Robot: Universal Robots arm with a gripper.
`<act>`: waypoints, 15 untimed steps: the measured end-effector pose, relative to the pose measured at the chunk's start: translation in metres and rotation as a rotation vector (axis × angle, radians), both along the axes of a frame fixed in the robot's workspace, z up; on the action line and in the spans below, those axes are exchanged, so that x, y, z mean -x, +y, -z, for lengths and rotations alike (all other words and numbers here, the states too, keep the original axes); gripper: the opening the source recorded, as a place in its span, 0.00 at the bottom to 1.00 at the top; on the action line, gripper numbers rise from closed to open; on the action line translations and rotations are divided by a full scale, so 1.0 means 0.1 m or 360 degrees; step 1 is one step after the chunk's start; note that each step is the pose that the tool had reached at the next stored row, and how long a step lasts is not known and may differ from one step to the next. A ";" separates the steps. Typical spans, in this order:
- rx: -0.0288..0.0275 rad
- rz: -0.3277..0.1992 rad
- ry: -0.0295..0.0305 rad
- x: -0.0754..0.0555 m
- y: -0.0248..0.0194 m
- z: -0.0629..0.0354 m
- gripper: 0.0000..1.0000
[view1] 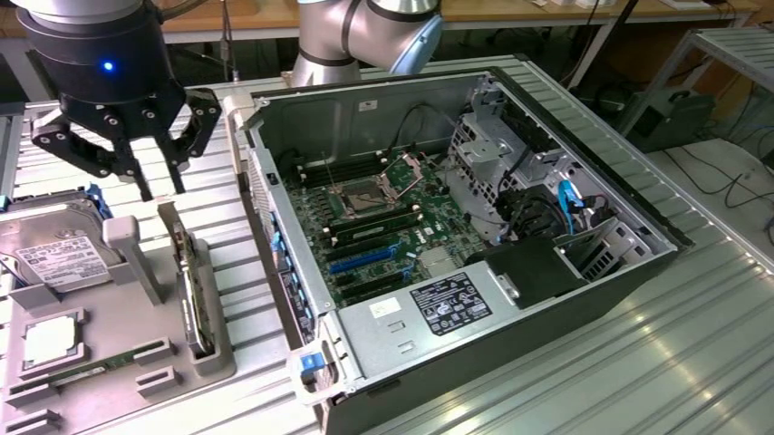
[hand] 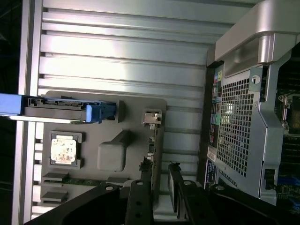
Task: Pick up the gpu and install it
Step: 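Pick up the gpu and move the gpu toward the slot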
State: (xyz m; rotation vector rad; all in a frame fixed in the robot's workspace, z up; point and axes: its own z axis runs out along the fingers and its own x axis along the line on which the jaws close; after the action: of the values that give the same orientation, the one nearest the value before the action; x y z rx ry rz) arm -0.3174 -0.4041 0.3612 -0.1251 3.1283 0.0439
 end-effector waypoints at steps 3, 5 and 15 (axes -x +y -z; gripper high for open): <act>0.00000 0.0000 0.00001 0.00 0.000 0.000 0.42; 0.00000 0.0000 0.00000 0.00 0.000 0.000 0.54; -0.00048 0.0000 -0.00001 0.00 -0.025 0.000 0.66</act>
State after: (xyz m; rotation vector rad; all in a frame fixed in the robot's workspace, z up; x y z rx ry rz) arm -0.3179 -0.4066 0.3611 -0.1252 3.1281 0.0485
